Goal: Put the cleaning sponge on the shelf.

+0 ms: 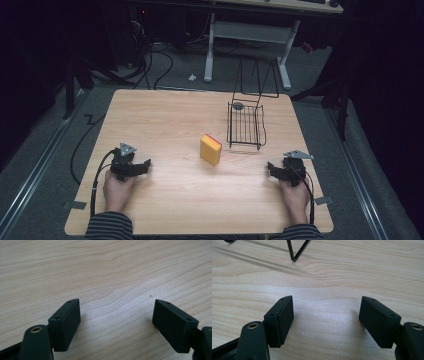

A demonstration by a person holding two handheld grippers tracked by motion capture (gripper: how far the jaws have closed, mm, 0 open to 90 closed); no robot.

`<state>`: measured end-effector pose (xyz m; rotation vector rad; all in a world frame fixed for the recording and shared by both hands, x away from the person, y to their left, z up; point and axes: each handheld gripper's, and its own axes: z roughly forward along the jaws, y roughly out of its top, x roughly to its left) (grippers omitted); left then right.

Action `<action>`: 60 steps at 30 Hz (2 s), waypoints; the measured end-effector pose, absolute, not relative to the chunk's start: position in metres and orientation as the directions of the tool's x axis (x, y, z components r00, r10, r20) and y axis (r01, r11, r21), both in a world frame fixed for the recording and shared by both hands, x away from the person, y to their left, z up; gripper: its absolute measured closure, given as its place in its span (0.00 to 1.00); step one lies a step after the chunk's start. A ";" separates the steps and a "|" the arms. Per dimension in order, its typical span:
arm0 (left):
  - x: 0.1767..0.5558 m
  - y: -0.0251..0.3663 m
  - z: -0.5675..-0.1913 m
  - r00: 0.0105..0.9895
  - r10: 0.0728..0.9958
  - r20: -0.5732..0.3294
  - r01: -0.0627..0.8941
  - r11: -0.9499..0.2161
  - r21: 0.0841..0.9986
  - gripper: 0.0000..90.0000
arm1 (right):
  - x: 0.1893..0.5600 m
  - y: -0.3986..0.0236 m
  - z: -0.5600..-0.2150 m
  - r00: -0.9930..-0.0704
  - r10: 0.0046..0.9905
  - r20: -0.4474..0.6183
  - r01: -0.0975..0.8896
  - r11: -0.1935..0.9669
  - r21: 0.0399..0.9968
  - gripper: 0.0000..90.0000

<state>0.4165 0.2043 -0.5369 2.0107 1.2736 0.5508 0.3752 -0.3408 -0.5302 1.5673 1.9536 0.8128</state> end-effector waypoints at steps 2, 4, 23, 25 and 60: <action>0.417 0.204 -0.537 0.430 0.903 -0.008 0.613 -0.286 0.737 0.26 | 0.375 -0.341 -0.530 -0.210 0.978 -0.017 0.677 0.158 0.719 0.31; 0.417 0.204 -0.537 0.430 0.903 -0.008 0.613 -0.286 0.737 0.26 | 0.375 -0.341 -0.530 -0.214 0.977 -0.018 0.677 0.161 0.718 0.30; 0.417 0.204 -0.537 0.431 0.902 -0.009 0.613 -0.285 0.737 0.26 | 0.375 -0.344 -0.529 -0.224 0.975 0.013 0.686 0.148 0.712 0.26; 0.417 0.205 -0.537 0.433 0.901 -0.008 0.613 -0.288 0.736 0.26 | 0.375 -0.348 -0.527 -0.226 0.972 0.058 0.688 0.117 0.716 0.26; 0.417 0.204 -0.537 0.432 0.902 -0.009 0.613 -0.286 0.737 0.26 | 0.345 -0.344 -0.499 -0.284 0.949 0.136 0.535 0.039 0.844 0.31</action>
